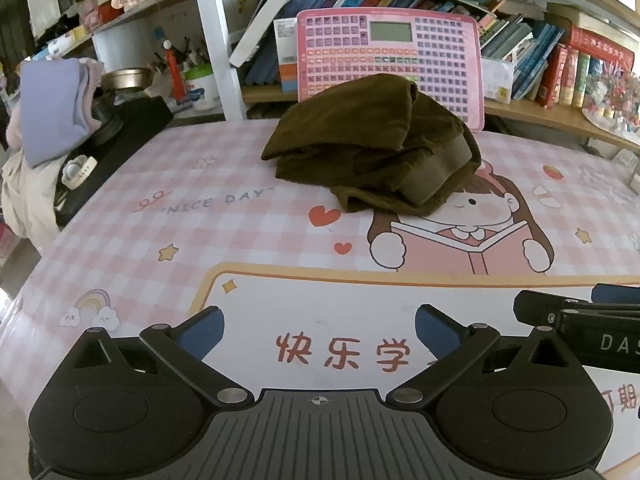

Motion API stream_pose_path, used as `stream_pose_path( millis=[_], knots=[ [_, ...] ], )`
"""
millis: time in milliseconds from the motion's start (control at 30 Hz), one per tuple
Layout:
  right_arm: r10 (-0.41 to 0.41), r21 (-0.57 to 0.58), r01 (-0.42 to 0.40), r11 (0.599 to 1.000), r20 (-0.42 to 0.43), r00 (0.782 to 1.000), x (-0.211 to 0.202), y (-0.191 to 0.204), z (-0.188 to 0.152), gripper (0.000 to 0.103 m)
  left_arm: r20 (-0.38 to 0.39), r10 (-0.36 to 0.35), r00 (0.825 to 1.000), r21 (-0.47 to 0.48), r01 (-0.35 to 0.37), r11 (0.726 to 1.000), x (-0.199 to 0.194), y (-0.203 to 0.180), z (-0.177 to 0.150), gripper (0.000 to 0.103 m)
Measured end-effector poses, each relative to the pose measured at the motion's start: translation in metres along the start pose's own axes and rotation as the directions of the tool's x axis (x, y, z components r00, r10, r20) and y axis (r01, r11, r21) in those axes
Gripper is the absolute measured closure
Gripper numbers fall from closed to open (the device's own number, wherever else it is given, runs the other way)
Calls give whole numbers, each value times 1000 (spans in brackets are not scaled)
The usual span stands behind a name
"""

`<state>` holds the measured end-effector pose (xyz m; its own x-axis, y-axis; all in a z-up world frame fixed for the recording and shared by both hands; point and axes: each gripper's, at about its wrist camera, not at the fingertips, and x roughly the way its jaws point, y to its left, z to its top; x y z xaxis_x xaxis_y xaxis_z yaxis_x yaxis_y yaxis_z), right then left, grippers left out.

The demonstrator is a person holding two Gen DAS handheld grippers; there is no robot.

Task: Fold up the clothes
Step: 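Grasp the olive shirt with the left gripper and lift it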

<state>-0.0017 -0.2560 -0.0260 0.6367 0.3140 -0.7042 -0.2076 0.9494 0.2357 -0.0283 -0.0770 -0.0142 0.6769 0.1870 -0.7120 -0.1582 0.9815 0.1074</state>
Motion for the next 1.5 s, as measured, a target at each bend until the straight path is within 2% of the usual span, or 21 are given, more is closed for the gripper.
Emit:
stream_pose_path(
  millis=[267,500,633,900,1267,1300,1367,1433,1467,1500],
  knots=[
    [-2,29,2,1000,8,1000,-6,-16,0,9,15,-11,1000,29,11,1000,0,-15,4,0],
    [-16,101,13,995,34,999,-11,-40,4,9,46,1,999,84,-5,996,10,-30,19,0],
    [-27,165,18,986,53,998,-14,-56,9,9,94,19,995,114,-30,993,23,-34,42,0],
    [-21,197,12,980,47,999,-16,-72,8,9,166,25,986,185,-56,981,67,-51,98,0],
    [-70,277,64,959,13,997,-22,-101,-4,9,183,116,976,233,-157,960,123,-69,136,1],
    [-72,280,66,958,10,997,-22,-102,-5,9,180,129,975,238,-170,956,128,-69,138,3],
    [-75,285,70,956,5,997,-22,-103,-8,9,169,153,974,241,-191,951,136,-66,141,18],
    [-72,284,69,956,-1,997,-22,-101,-10,9,135,166,977,218,-193,957,141,-56,143,62],
    [-69,281,67,957,-3,998,-21,-100,-10,10,122,169,978,198,-191,961,142,-49,143,72],
    [-65,278,64,959,-4,998,-21,-98,-10,9,112,169,979,166,-186,968,140,-41,142,91]
  ],
)
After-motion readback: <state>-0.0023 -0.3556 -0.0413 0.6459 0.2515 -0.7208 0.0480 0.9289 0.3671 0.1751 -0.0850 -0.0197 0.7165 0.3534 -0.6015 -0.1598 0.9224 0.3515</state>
